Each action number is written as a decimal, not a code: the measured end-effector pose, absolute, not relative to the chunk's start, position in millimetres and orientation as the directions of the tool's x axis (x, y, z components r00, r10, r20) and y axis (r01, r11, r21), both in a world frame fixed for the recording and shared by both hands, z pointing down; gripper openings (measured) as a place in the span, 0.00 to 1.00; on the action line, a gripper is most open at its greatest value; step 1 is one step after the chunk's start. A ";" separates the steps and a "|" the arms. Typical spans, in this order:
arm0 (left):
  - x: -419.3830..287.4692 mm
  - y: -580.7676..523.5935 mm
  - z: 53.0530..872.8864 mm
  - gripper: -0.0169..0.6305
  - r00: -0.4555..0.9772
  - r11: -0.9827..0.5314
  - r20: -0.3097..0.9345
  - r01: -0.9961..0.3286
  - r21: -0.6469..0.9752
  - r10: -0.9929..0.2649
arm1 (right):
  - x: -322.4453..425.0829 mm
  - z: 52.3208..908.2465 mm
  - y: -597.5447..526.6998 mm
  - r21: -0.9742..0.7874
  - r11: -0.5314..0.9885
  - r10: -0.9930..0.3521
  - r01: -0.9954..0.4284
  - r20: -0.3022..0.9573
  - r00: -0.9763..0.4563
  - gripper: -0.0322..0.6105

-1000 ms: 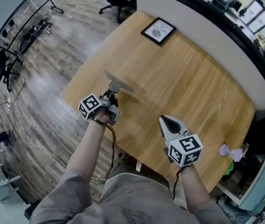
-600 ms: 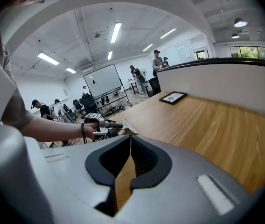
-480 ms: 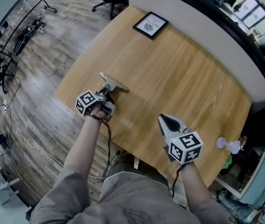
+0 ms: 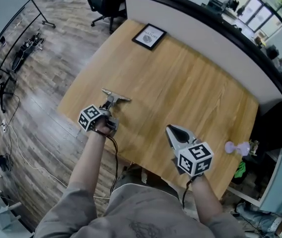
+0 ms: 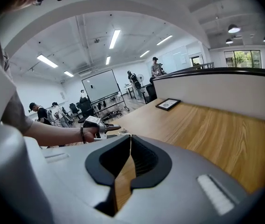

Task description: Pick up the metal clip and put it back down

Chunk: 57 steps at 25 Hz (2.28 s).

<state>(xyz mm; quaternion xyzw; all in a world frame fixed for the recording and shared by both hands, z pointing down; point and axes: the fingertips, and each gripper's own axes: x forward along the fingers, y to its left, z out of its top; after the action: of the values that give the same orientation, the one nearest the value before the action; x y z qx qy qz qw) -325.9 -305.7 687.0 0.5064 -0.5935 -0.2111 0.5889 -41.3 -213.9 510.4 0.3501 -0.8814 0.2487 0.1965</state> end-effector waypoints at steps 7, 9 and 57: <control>-302.5 -296.8 594.0 0.40 0.284 0.183 0.405 -0.577 0.796 -0.869 | -26.2 449.6 -210.6 -0.222 0.656 -0.596 -0.721 0.434 -0.676 0.07; -283.1 -293.5 560.2 0.36 0.347 0.068 0.367 -0.640 0.765 -0.863 | -23.0 430.6 -208.5 -0.198 0.662 -0.617 -0.722 0.402 -0.676 0.07; 58.2 -131.4 309.5 0.03 0.835 -0.844 0.132 -0.536 -0.025 -0.534 | 183.7 310.6 -54.0 -0.103 0.368 -0.904 -0.924 0.193 -0.382 0.07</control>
<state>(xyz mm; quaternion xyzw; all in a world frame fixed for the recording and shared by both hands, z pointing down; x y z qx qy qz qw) 58.2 -131.4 309.5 0.9578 -0.2794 0.0671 0.0066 183.7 -54.0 310.6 0.5534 -0.8256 0.0973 0.0517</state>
